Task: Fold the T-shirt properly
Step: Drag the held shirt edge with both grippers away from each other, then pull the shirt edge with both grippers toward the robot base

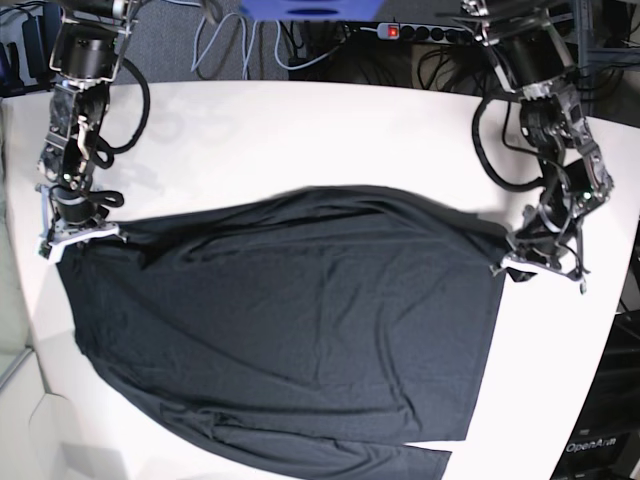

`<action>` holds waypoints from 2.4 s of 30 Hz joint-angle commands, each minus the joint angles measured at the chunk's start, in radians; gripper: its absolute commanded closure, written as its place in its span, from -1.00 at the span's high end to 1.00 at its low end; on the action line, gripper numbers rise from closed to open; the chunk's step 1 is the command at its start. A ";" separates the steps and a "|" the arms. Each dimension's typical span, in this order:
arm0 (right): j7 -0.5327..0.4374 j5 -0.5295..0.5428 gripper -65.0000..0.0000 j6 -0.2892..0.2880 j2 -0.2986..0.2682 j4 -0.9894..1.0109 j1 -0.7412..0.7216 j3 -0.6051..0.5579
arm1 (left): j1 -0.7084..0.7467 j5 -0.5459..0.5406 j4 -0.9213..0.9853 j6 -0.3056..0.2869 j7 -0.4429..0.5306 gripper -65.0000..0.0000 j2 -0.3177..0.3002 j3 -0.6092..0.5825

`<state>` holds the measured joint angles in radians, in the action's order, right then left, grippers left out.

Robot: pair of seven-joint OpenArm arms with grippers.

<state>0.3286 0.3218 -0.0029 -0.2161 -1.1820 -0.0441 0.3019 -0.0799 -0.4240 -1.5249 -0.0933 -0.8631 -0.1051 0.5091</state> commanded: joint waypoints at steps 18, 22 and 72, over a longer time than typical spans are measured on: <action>0.025 0.000 -1.00 -0.004 -0.012 -0.005 -0.007 0.000 | -0.119 -0.017 0.142 -0.004 0.020 -1.00 -0.034 0.090; 0.025 0.000 -1.00 -0.004 -0.013 -0.005 -0.007 0.000 | -0.139 -0.019 0.142 -0.004 0.018 -1.00 -0.032 0.089; -0.006 -0.002 -1.00 -0.007 -0.038 -0.009 -0.029 -0.005 | -0.396 0.093 0.568 -0.003 0.141 -1.00 -0.048 0.087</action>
<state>0.3401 0.3210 -0.0032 -0.2378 -1.1790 -0.0570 0.2943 -0.4416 -0.3214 -0.9417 -0.0864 -0.7433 -0.1383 0.5987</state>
